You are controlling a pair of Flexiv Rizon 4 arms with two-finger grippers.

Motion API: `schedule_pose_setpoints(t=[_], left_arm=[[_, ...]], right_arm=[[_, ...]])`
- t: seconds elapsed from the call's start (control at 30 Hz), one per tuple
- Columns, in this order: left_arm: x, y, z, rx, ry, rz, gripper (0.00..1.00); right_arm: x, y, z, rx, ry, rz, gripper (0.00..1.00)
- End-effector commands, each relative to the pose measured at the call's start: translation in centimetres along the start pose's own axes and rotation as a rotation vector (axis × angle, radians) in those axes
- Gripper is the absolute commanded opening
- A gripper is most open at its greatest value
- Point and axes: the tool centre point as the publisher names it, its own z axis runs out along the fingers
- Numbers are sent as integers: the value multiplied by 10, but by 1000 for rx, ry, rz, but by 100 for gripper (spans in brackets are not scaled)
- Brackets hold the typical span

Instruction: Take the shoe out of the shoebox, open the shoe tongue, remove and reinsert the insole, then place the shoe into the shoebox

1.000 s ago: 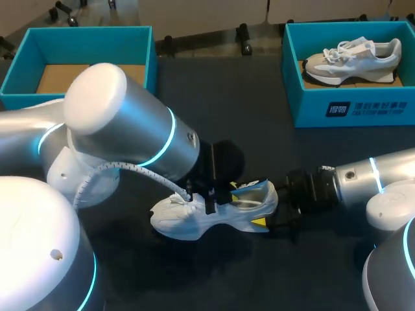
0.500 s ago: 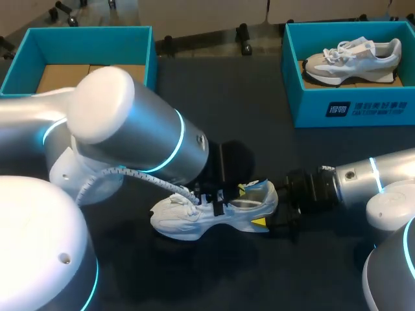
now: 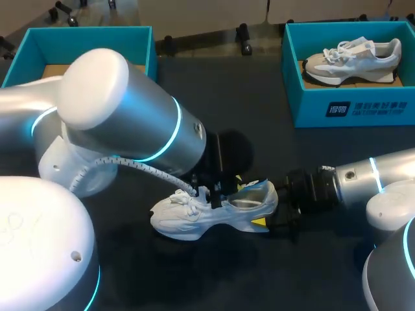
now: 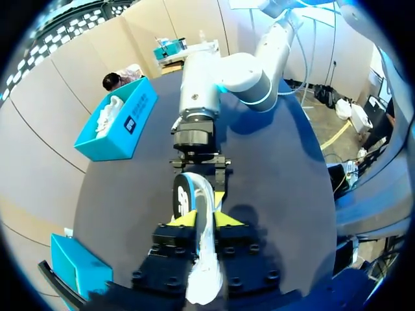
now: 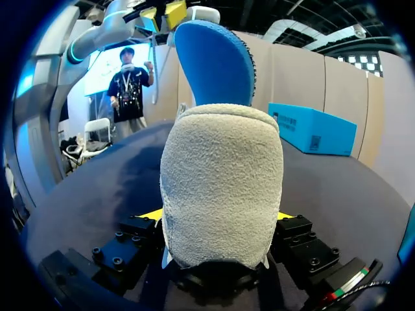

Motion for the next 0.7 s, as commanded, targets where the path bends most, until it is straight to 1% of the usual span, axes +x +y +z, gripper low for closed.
schedule_pose_setpoints(t=[0.03, 0.23, 0.47, 0.7], left_arm=[[-4, 8, -6, 11, 3, -2, 40], [-11, 10, -1, 17, -6, -8, 40], [-22, 8, 13, 19, -9, -18, 41], [-26, 7, 27, 19, -9, -16, 42]], right_arm=[[3, -3, 4, 4, -3, 0, 0], [3, -3, 4, 4, -3, 0, 0], [3, -3, 4, 4, -3, 0, 0], [3, -3, 4, 4, -3, 0, 0]])
